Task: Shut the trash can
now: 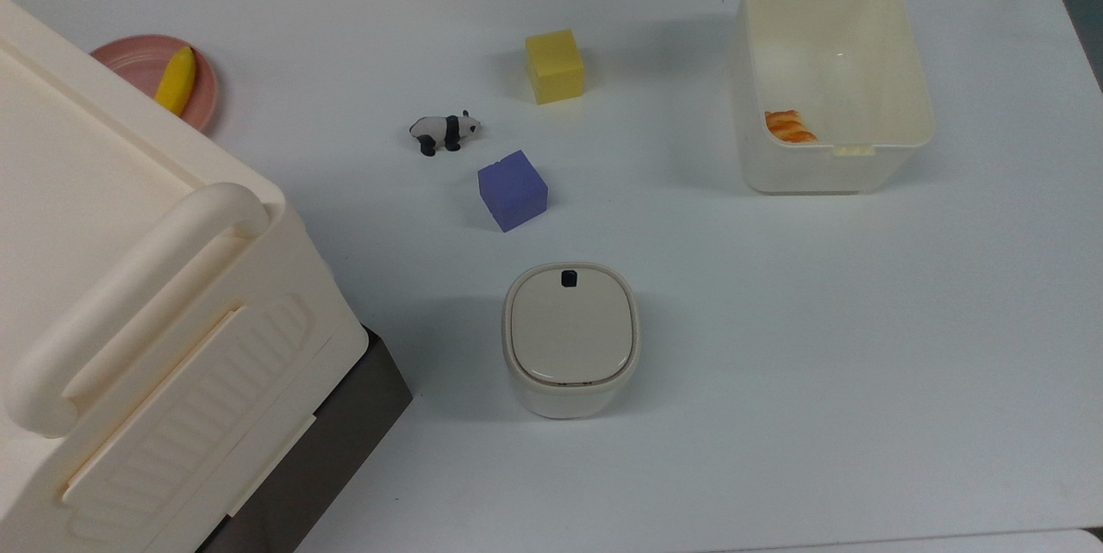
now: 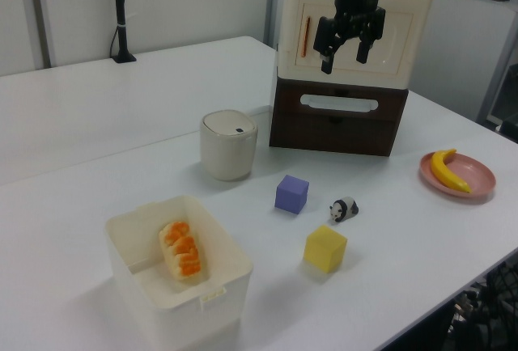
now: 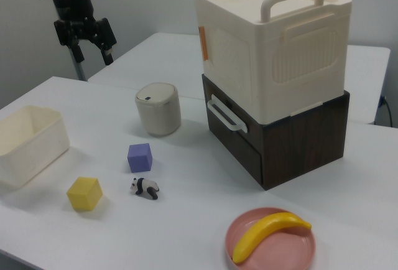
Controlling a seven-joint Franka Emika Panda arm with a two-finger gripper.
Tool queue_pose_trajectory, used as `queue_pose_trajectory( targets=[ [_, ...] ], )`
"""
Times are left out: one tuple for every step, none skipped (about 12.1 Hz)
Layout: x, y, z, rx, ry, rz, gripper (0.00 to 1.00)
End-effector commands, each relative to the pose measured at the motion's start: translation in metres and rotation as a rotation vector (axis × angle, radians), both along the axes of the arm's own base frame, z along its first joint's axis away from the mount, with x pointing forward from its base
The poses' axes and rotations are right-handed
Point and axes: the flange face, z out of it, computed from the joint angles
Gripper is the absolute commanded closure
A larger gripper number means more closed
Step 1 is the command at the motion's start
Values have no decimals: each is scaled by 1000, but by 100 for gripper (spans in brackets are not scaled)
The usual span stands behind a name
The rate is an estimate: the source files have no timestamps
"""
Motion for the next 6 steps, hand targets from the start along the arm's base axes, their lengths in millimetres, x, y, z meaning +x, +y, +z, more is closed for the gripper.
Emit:
queue_pose_trajectory(
  targets=[
    [1, -3, -6, -10, -9, 2, 0],
    [1, -4, -6, -9, -10, -11, 0],
    [1, -4, -6, -7, -12, -35, 0],
    [1, -3, -7, -7, -10, -49, 0],
    [3, -3, -10, -7, -6, -57, 0],
    [3, -3, -10, -7, -6, -57, 0]
  ],
)
